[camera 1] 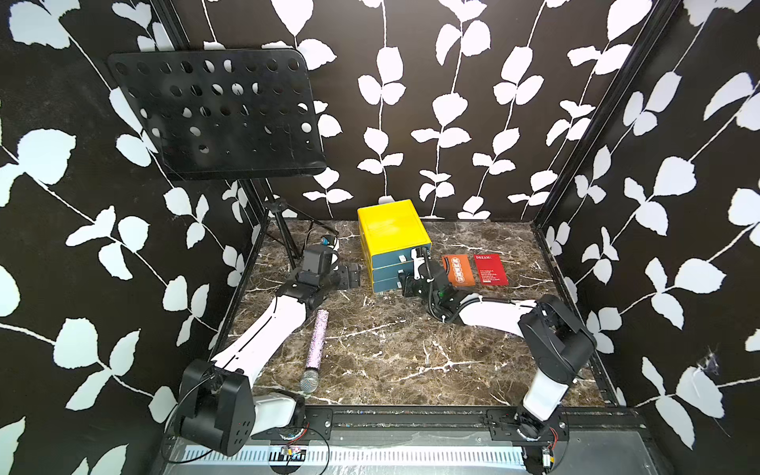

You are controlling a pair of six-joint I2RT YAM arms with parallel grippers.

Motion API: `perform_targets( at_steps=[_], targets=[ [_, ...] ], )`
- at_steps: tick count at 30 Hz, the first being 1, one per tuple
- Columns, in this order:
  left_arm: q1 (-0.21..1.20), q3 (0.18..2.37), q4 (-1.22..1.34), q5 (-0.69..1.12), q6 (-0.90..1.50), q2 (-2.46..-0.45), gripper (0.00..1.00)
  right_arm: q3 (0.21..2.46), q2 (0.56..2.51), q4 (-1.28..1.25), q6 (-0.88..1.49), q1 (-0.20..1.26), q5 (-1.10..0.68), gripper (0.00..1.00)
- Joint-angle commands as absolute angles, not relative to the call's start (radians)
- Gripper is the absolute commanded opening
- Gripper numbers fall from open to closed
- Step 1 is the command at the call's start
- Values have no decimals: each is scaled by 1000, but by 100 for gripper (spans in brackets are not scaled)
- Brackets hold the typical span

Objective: Take the postcards out of the drawer
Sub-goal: Open the drawer in the storage box.

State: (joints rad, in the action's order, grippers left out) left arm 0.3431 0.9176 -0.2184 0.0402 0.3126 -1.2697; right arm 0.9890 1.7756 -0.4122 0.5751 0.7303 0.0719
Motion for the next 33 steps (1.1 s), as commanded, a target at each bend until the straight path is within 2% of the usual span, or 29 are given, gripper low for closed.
perform_targets(
  at_steps=[1,7,10,33],
  targets=[
    [337,942,-216,43,301,-1268,99,1029,1801,-480,592,726,99,22],
    [337,940,-217,37,298,-1264,99,1015,1792,-490,591,727,95,5],
    [336,940,-219,37,298,-1264,99,986,1761,-495,582,729,94,0],
    [336,946,-223,35,296,-1275,99,676,1351,-203,673,876,134,0]
  ],
)
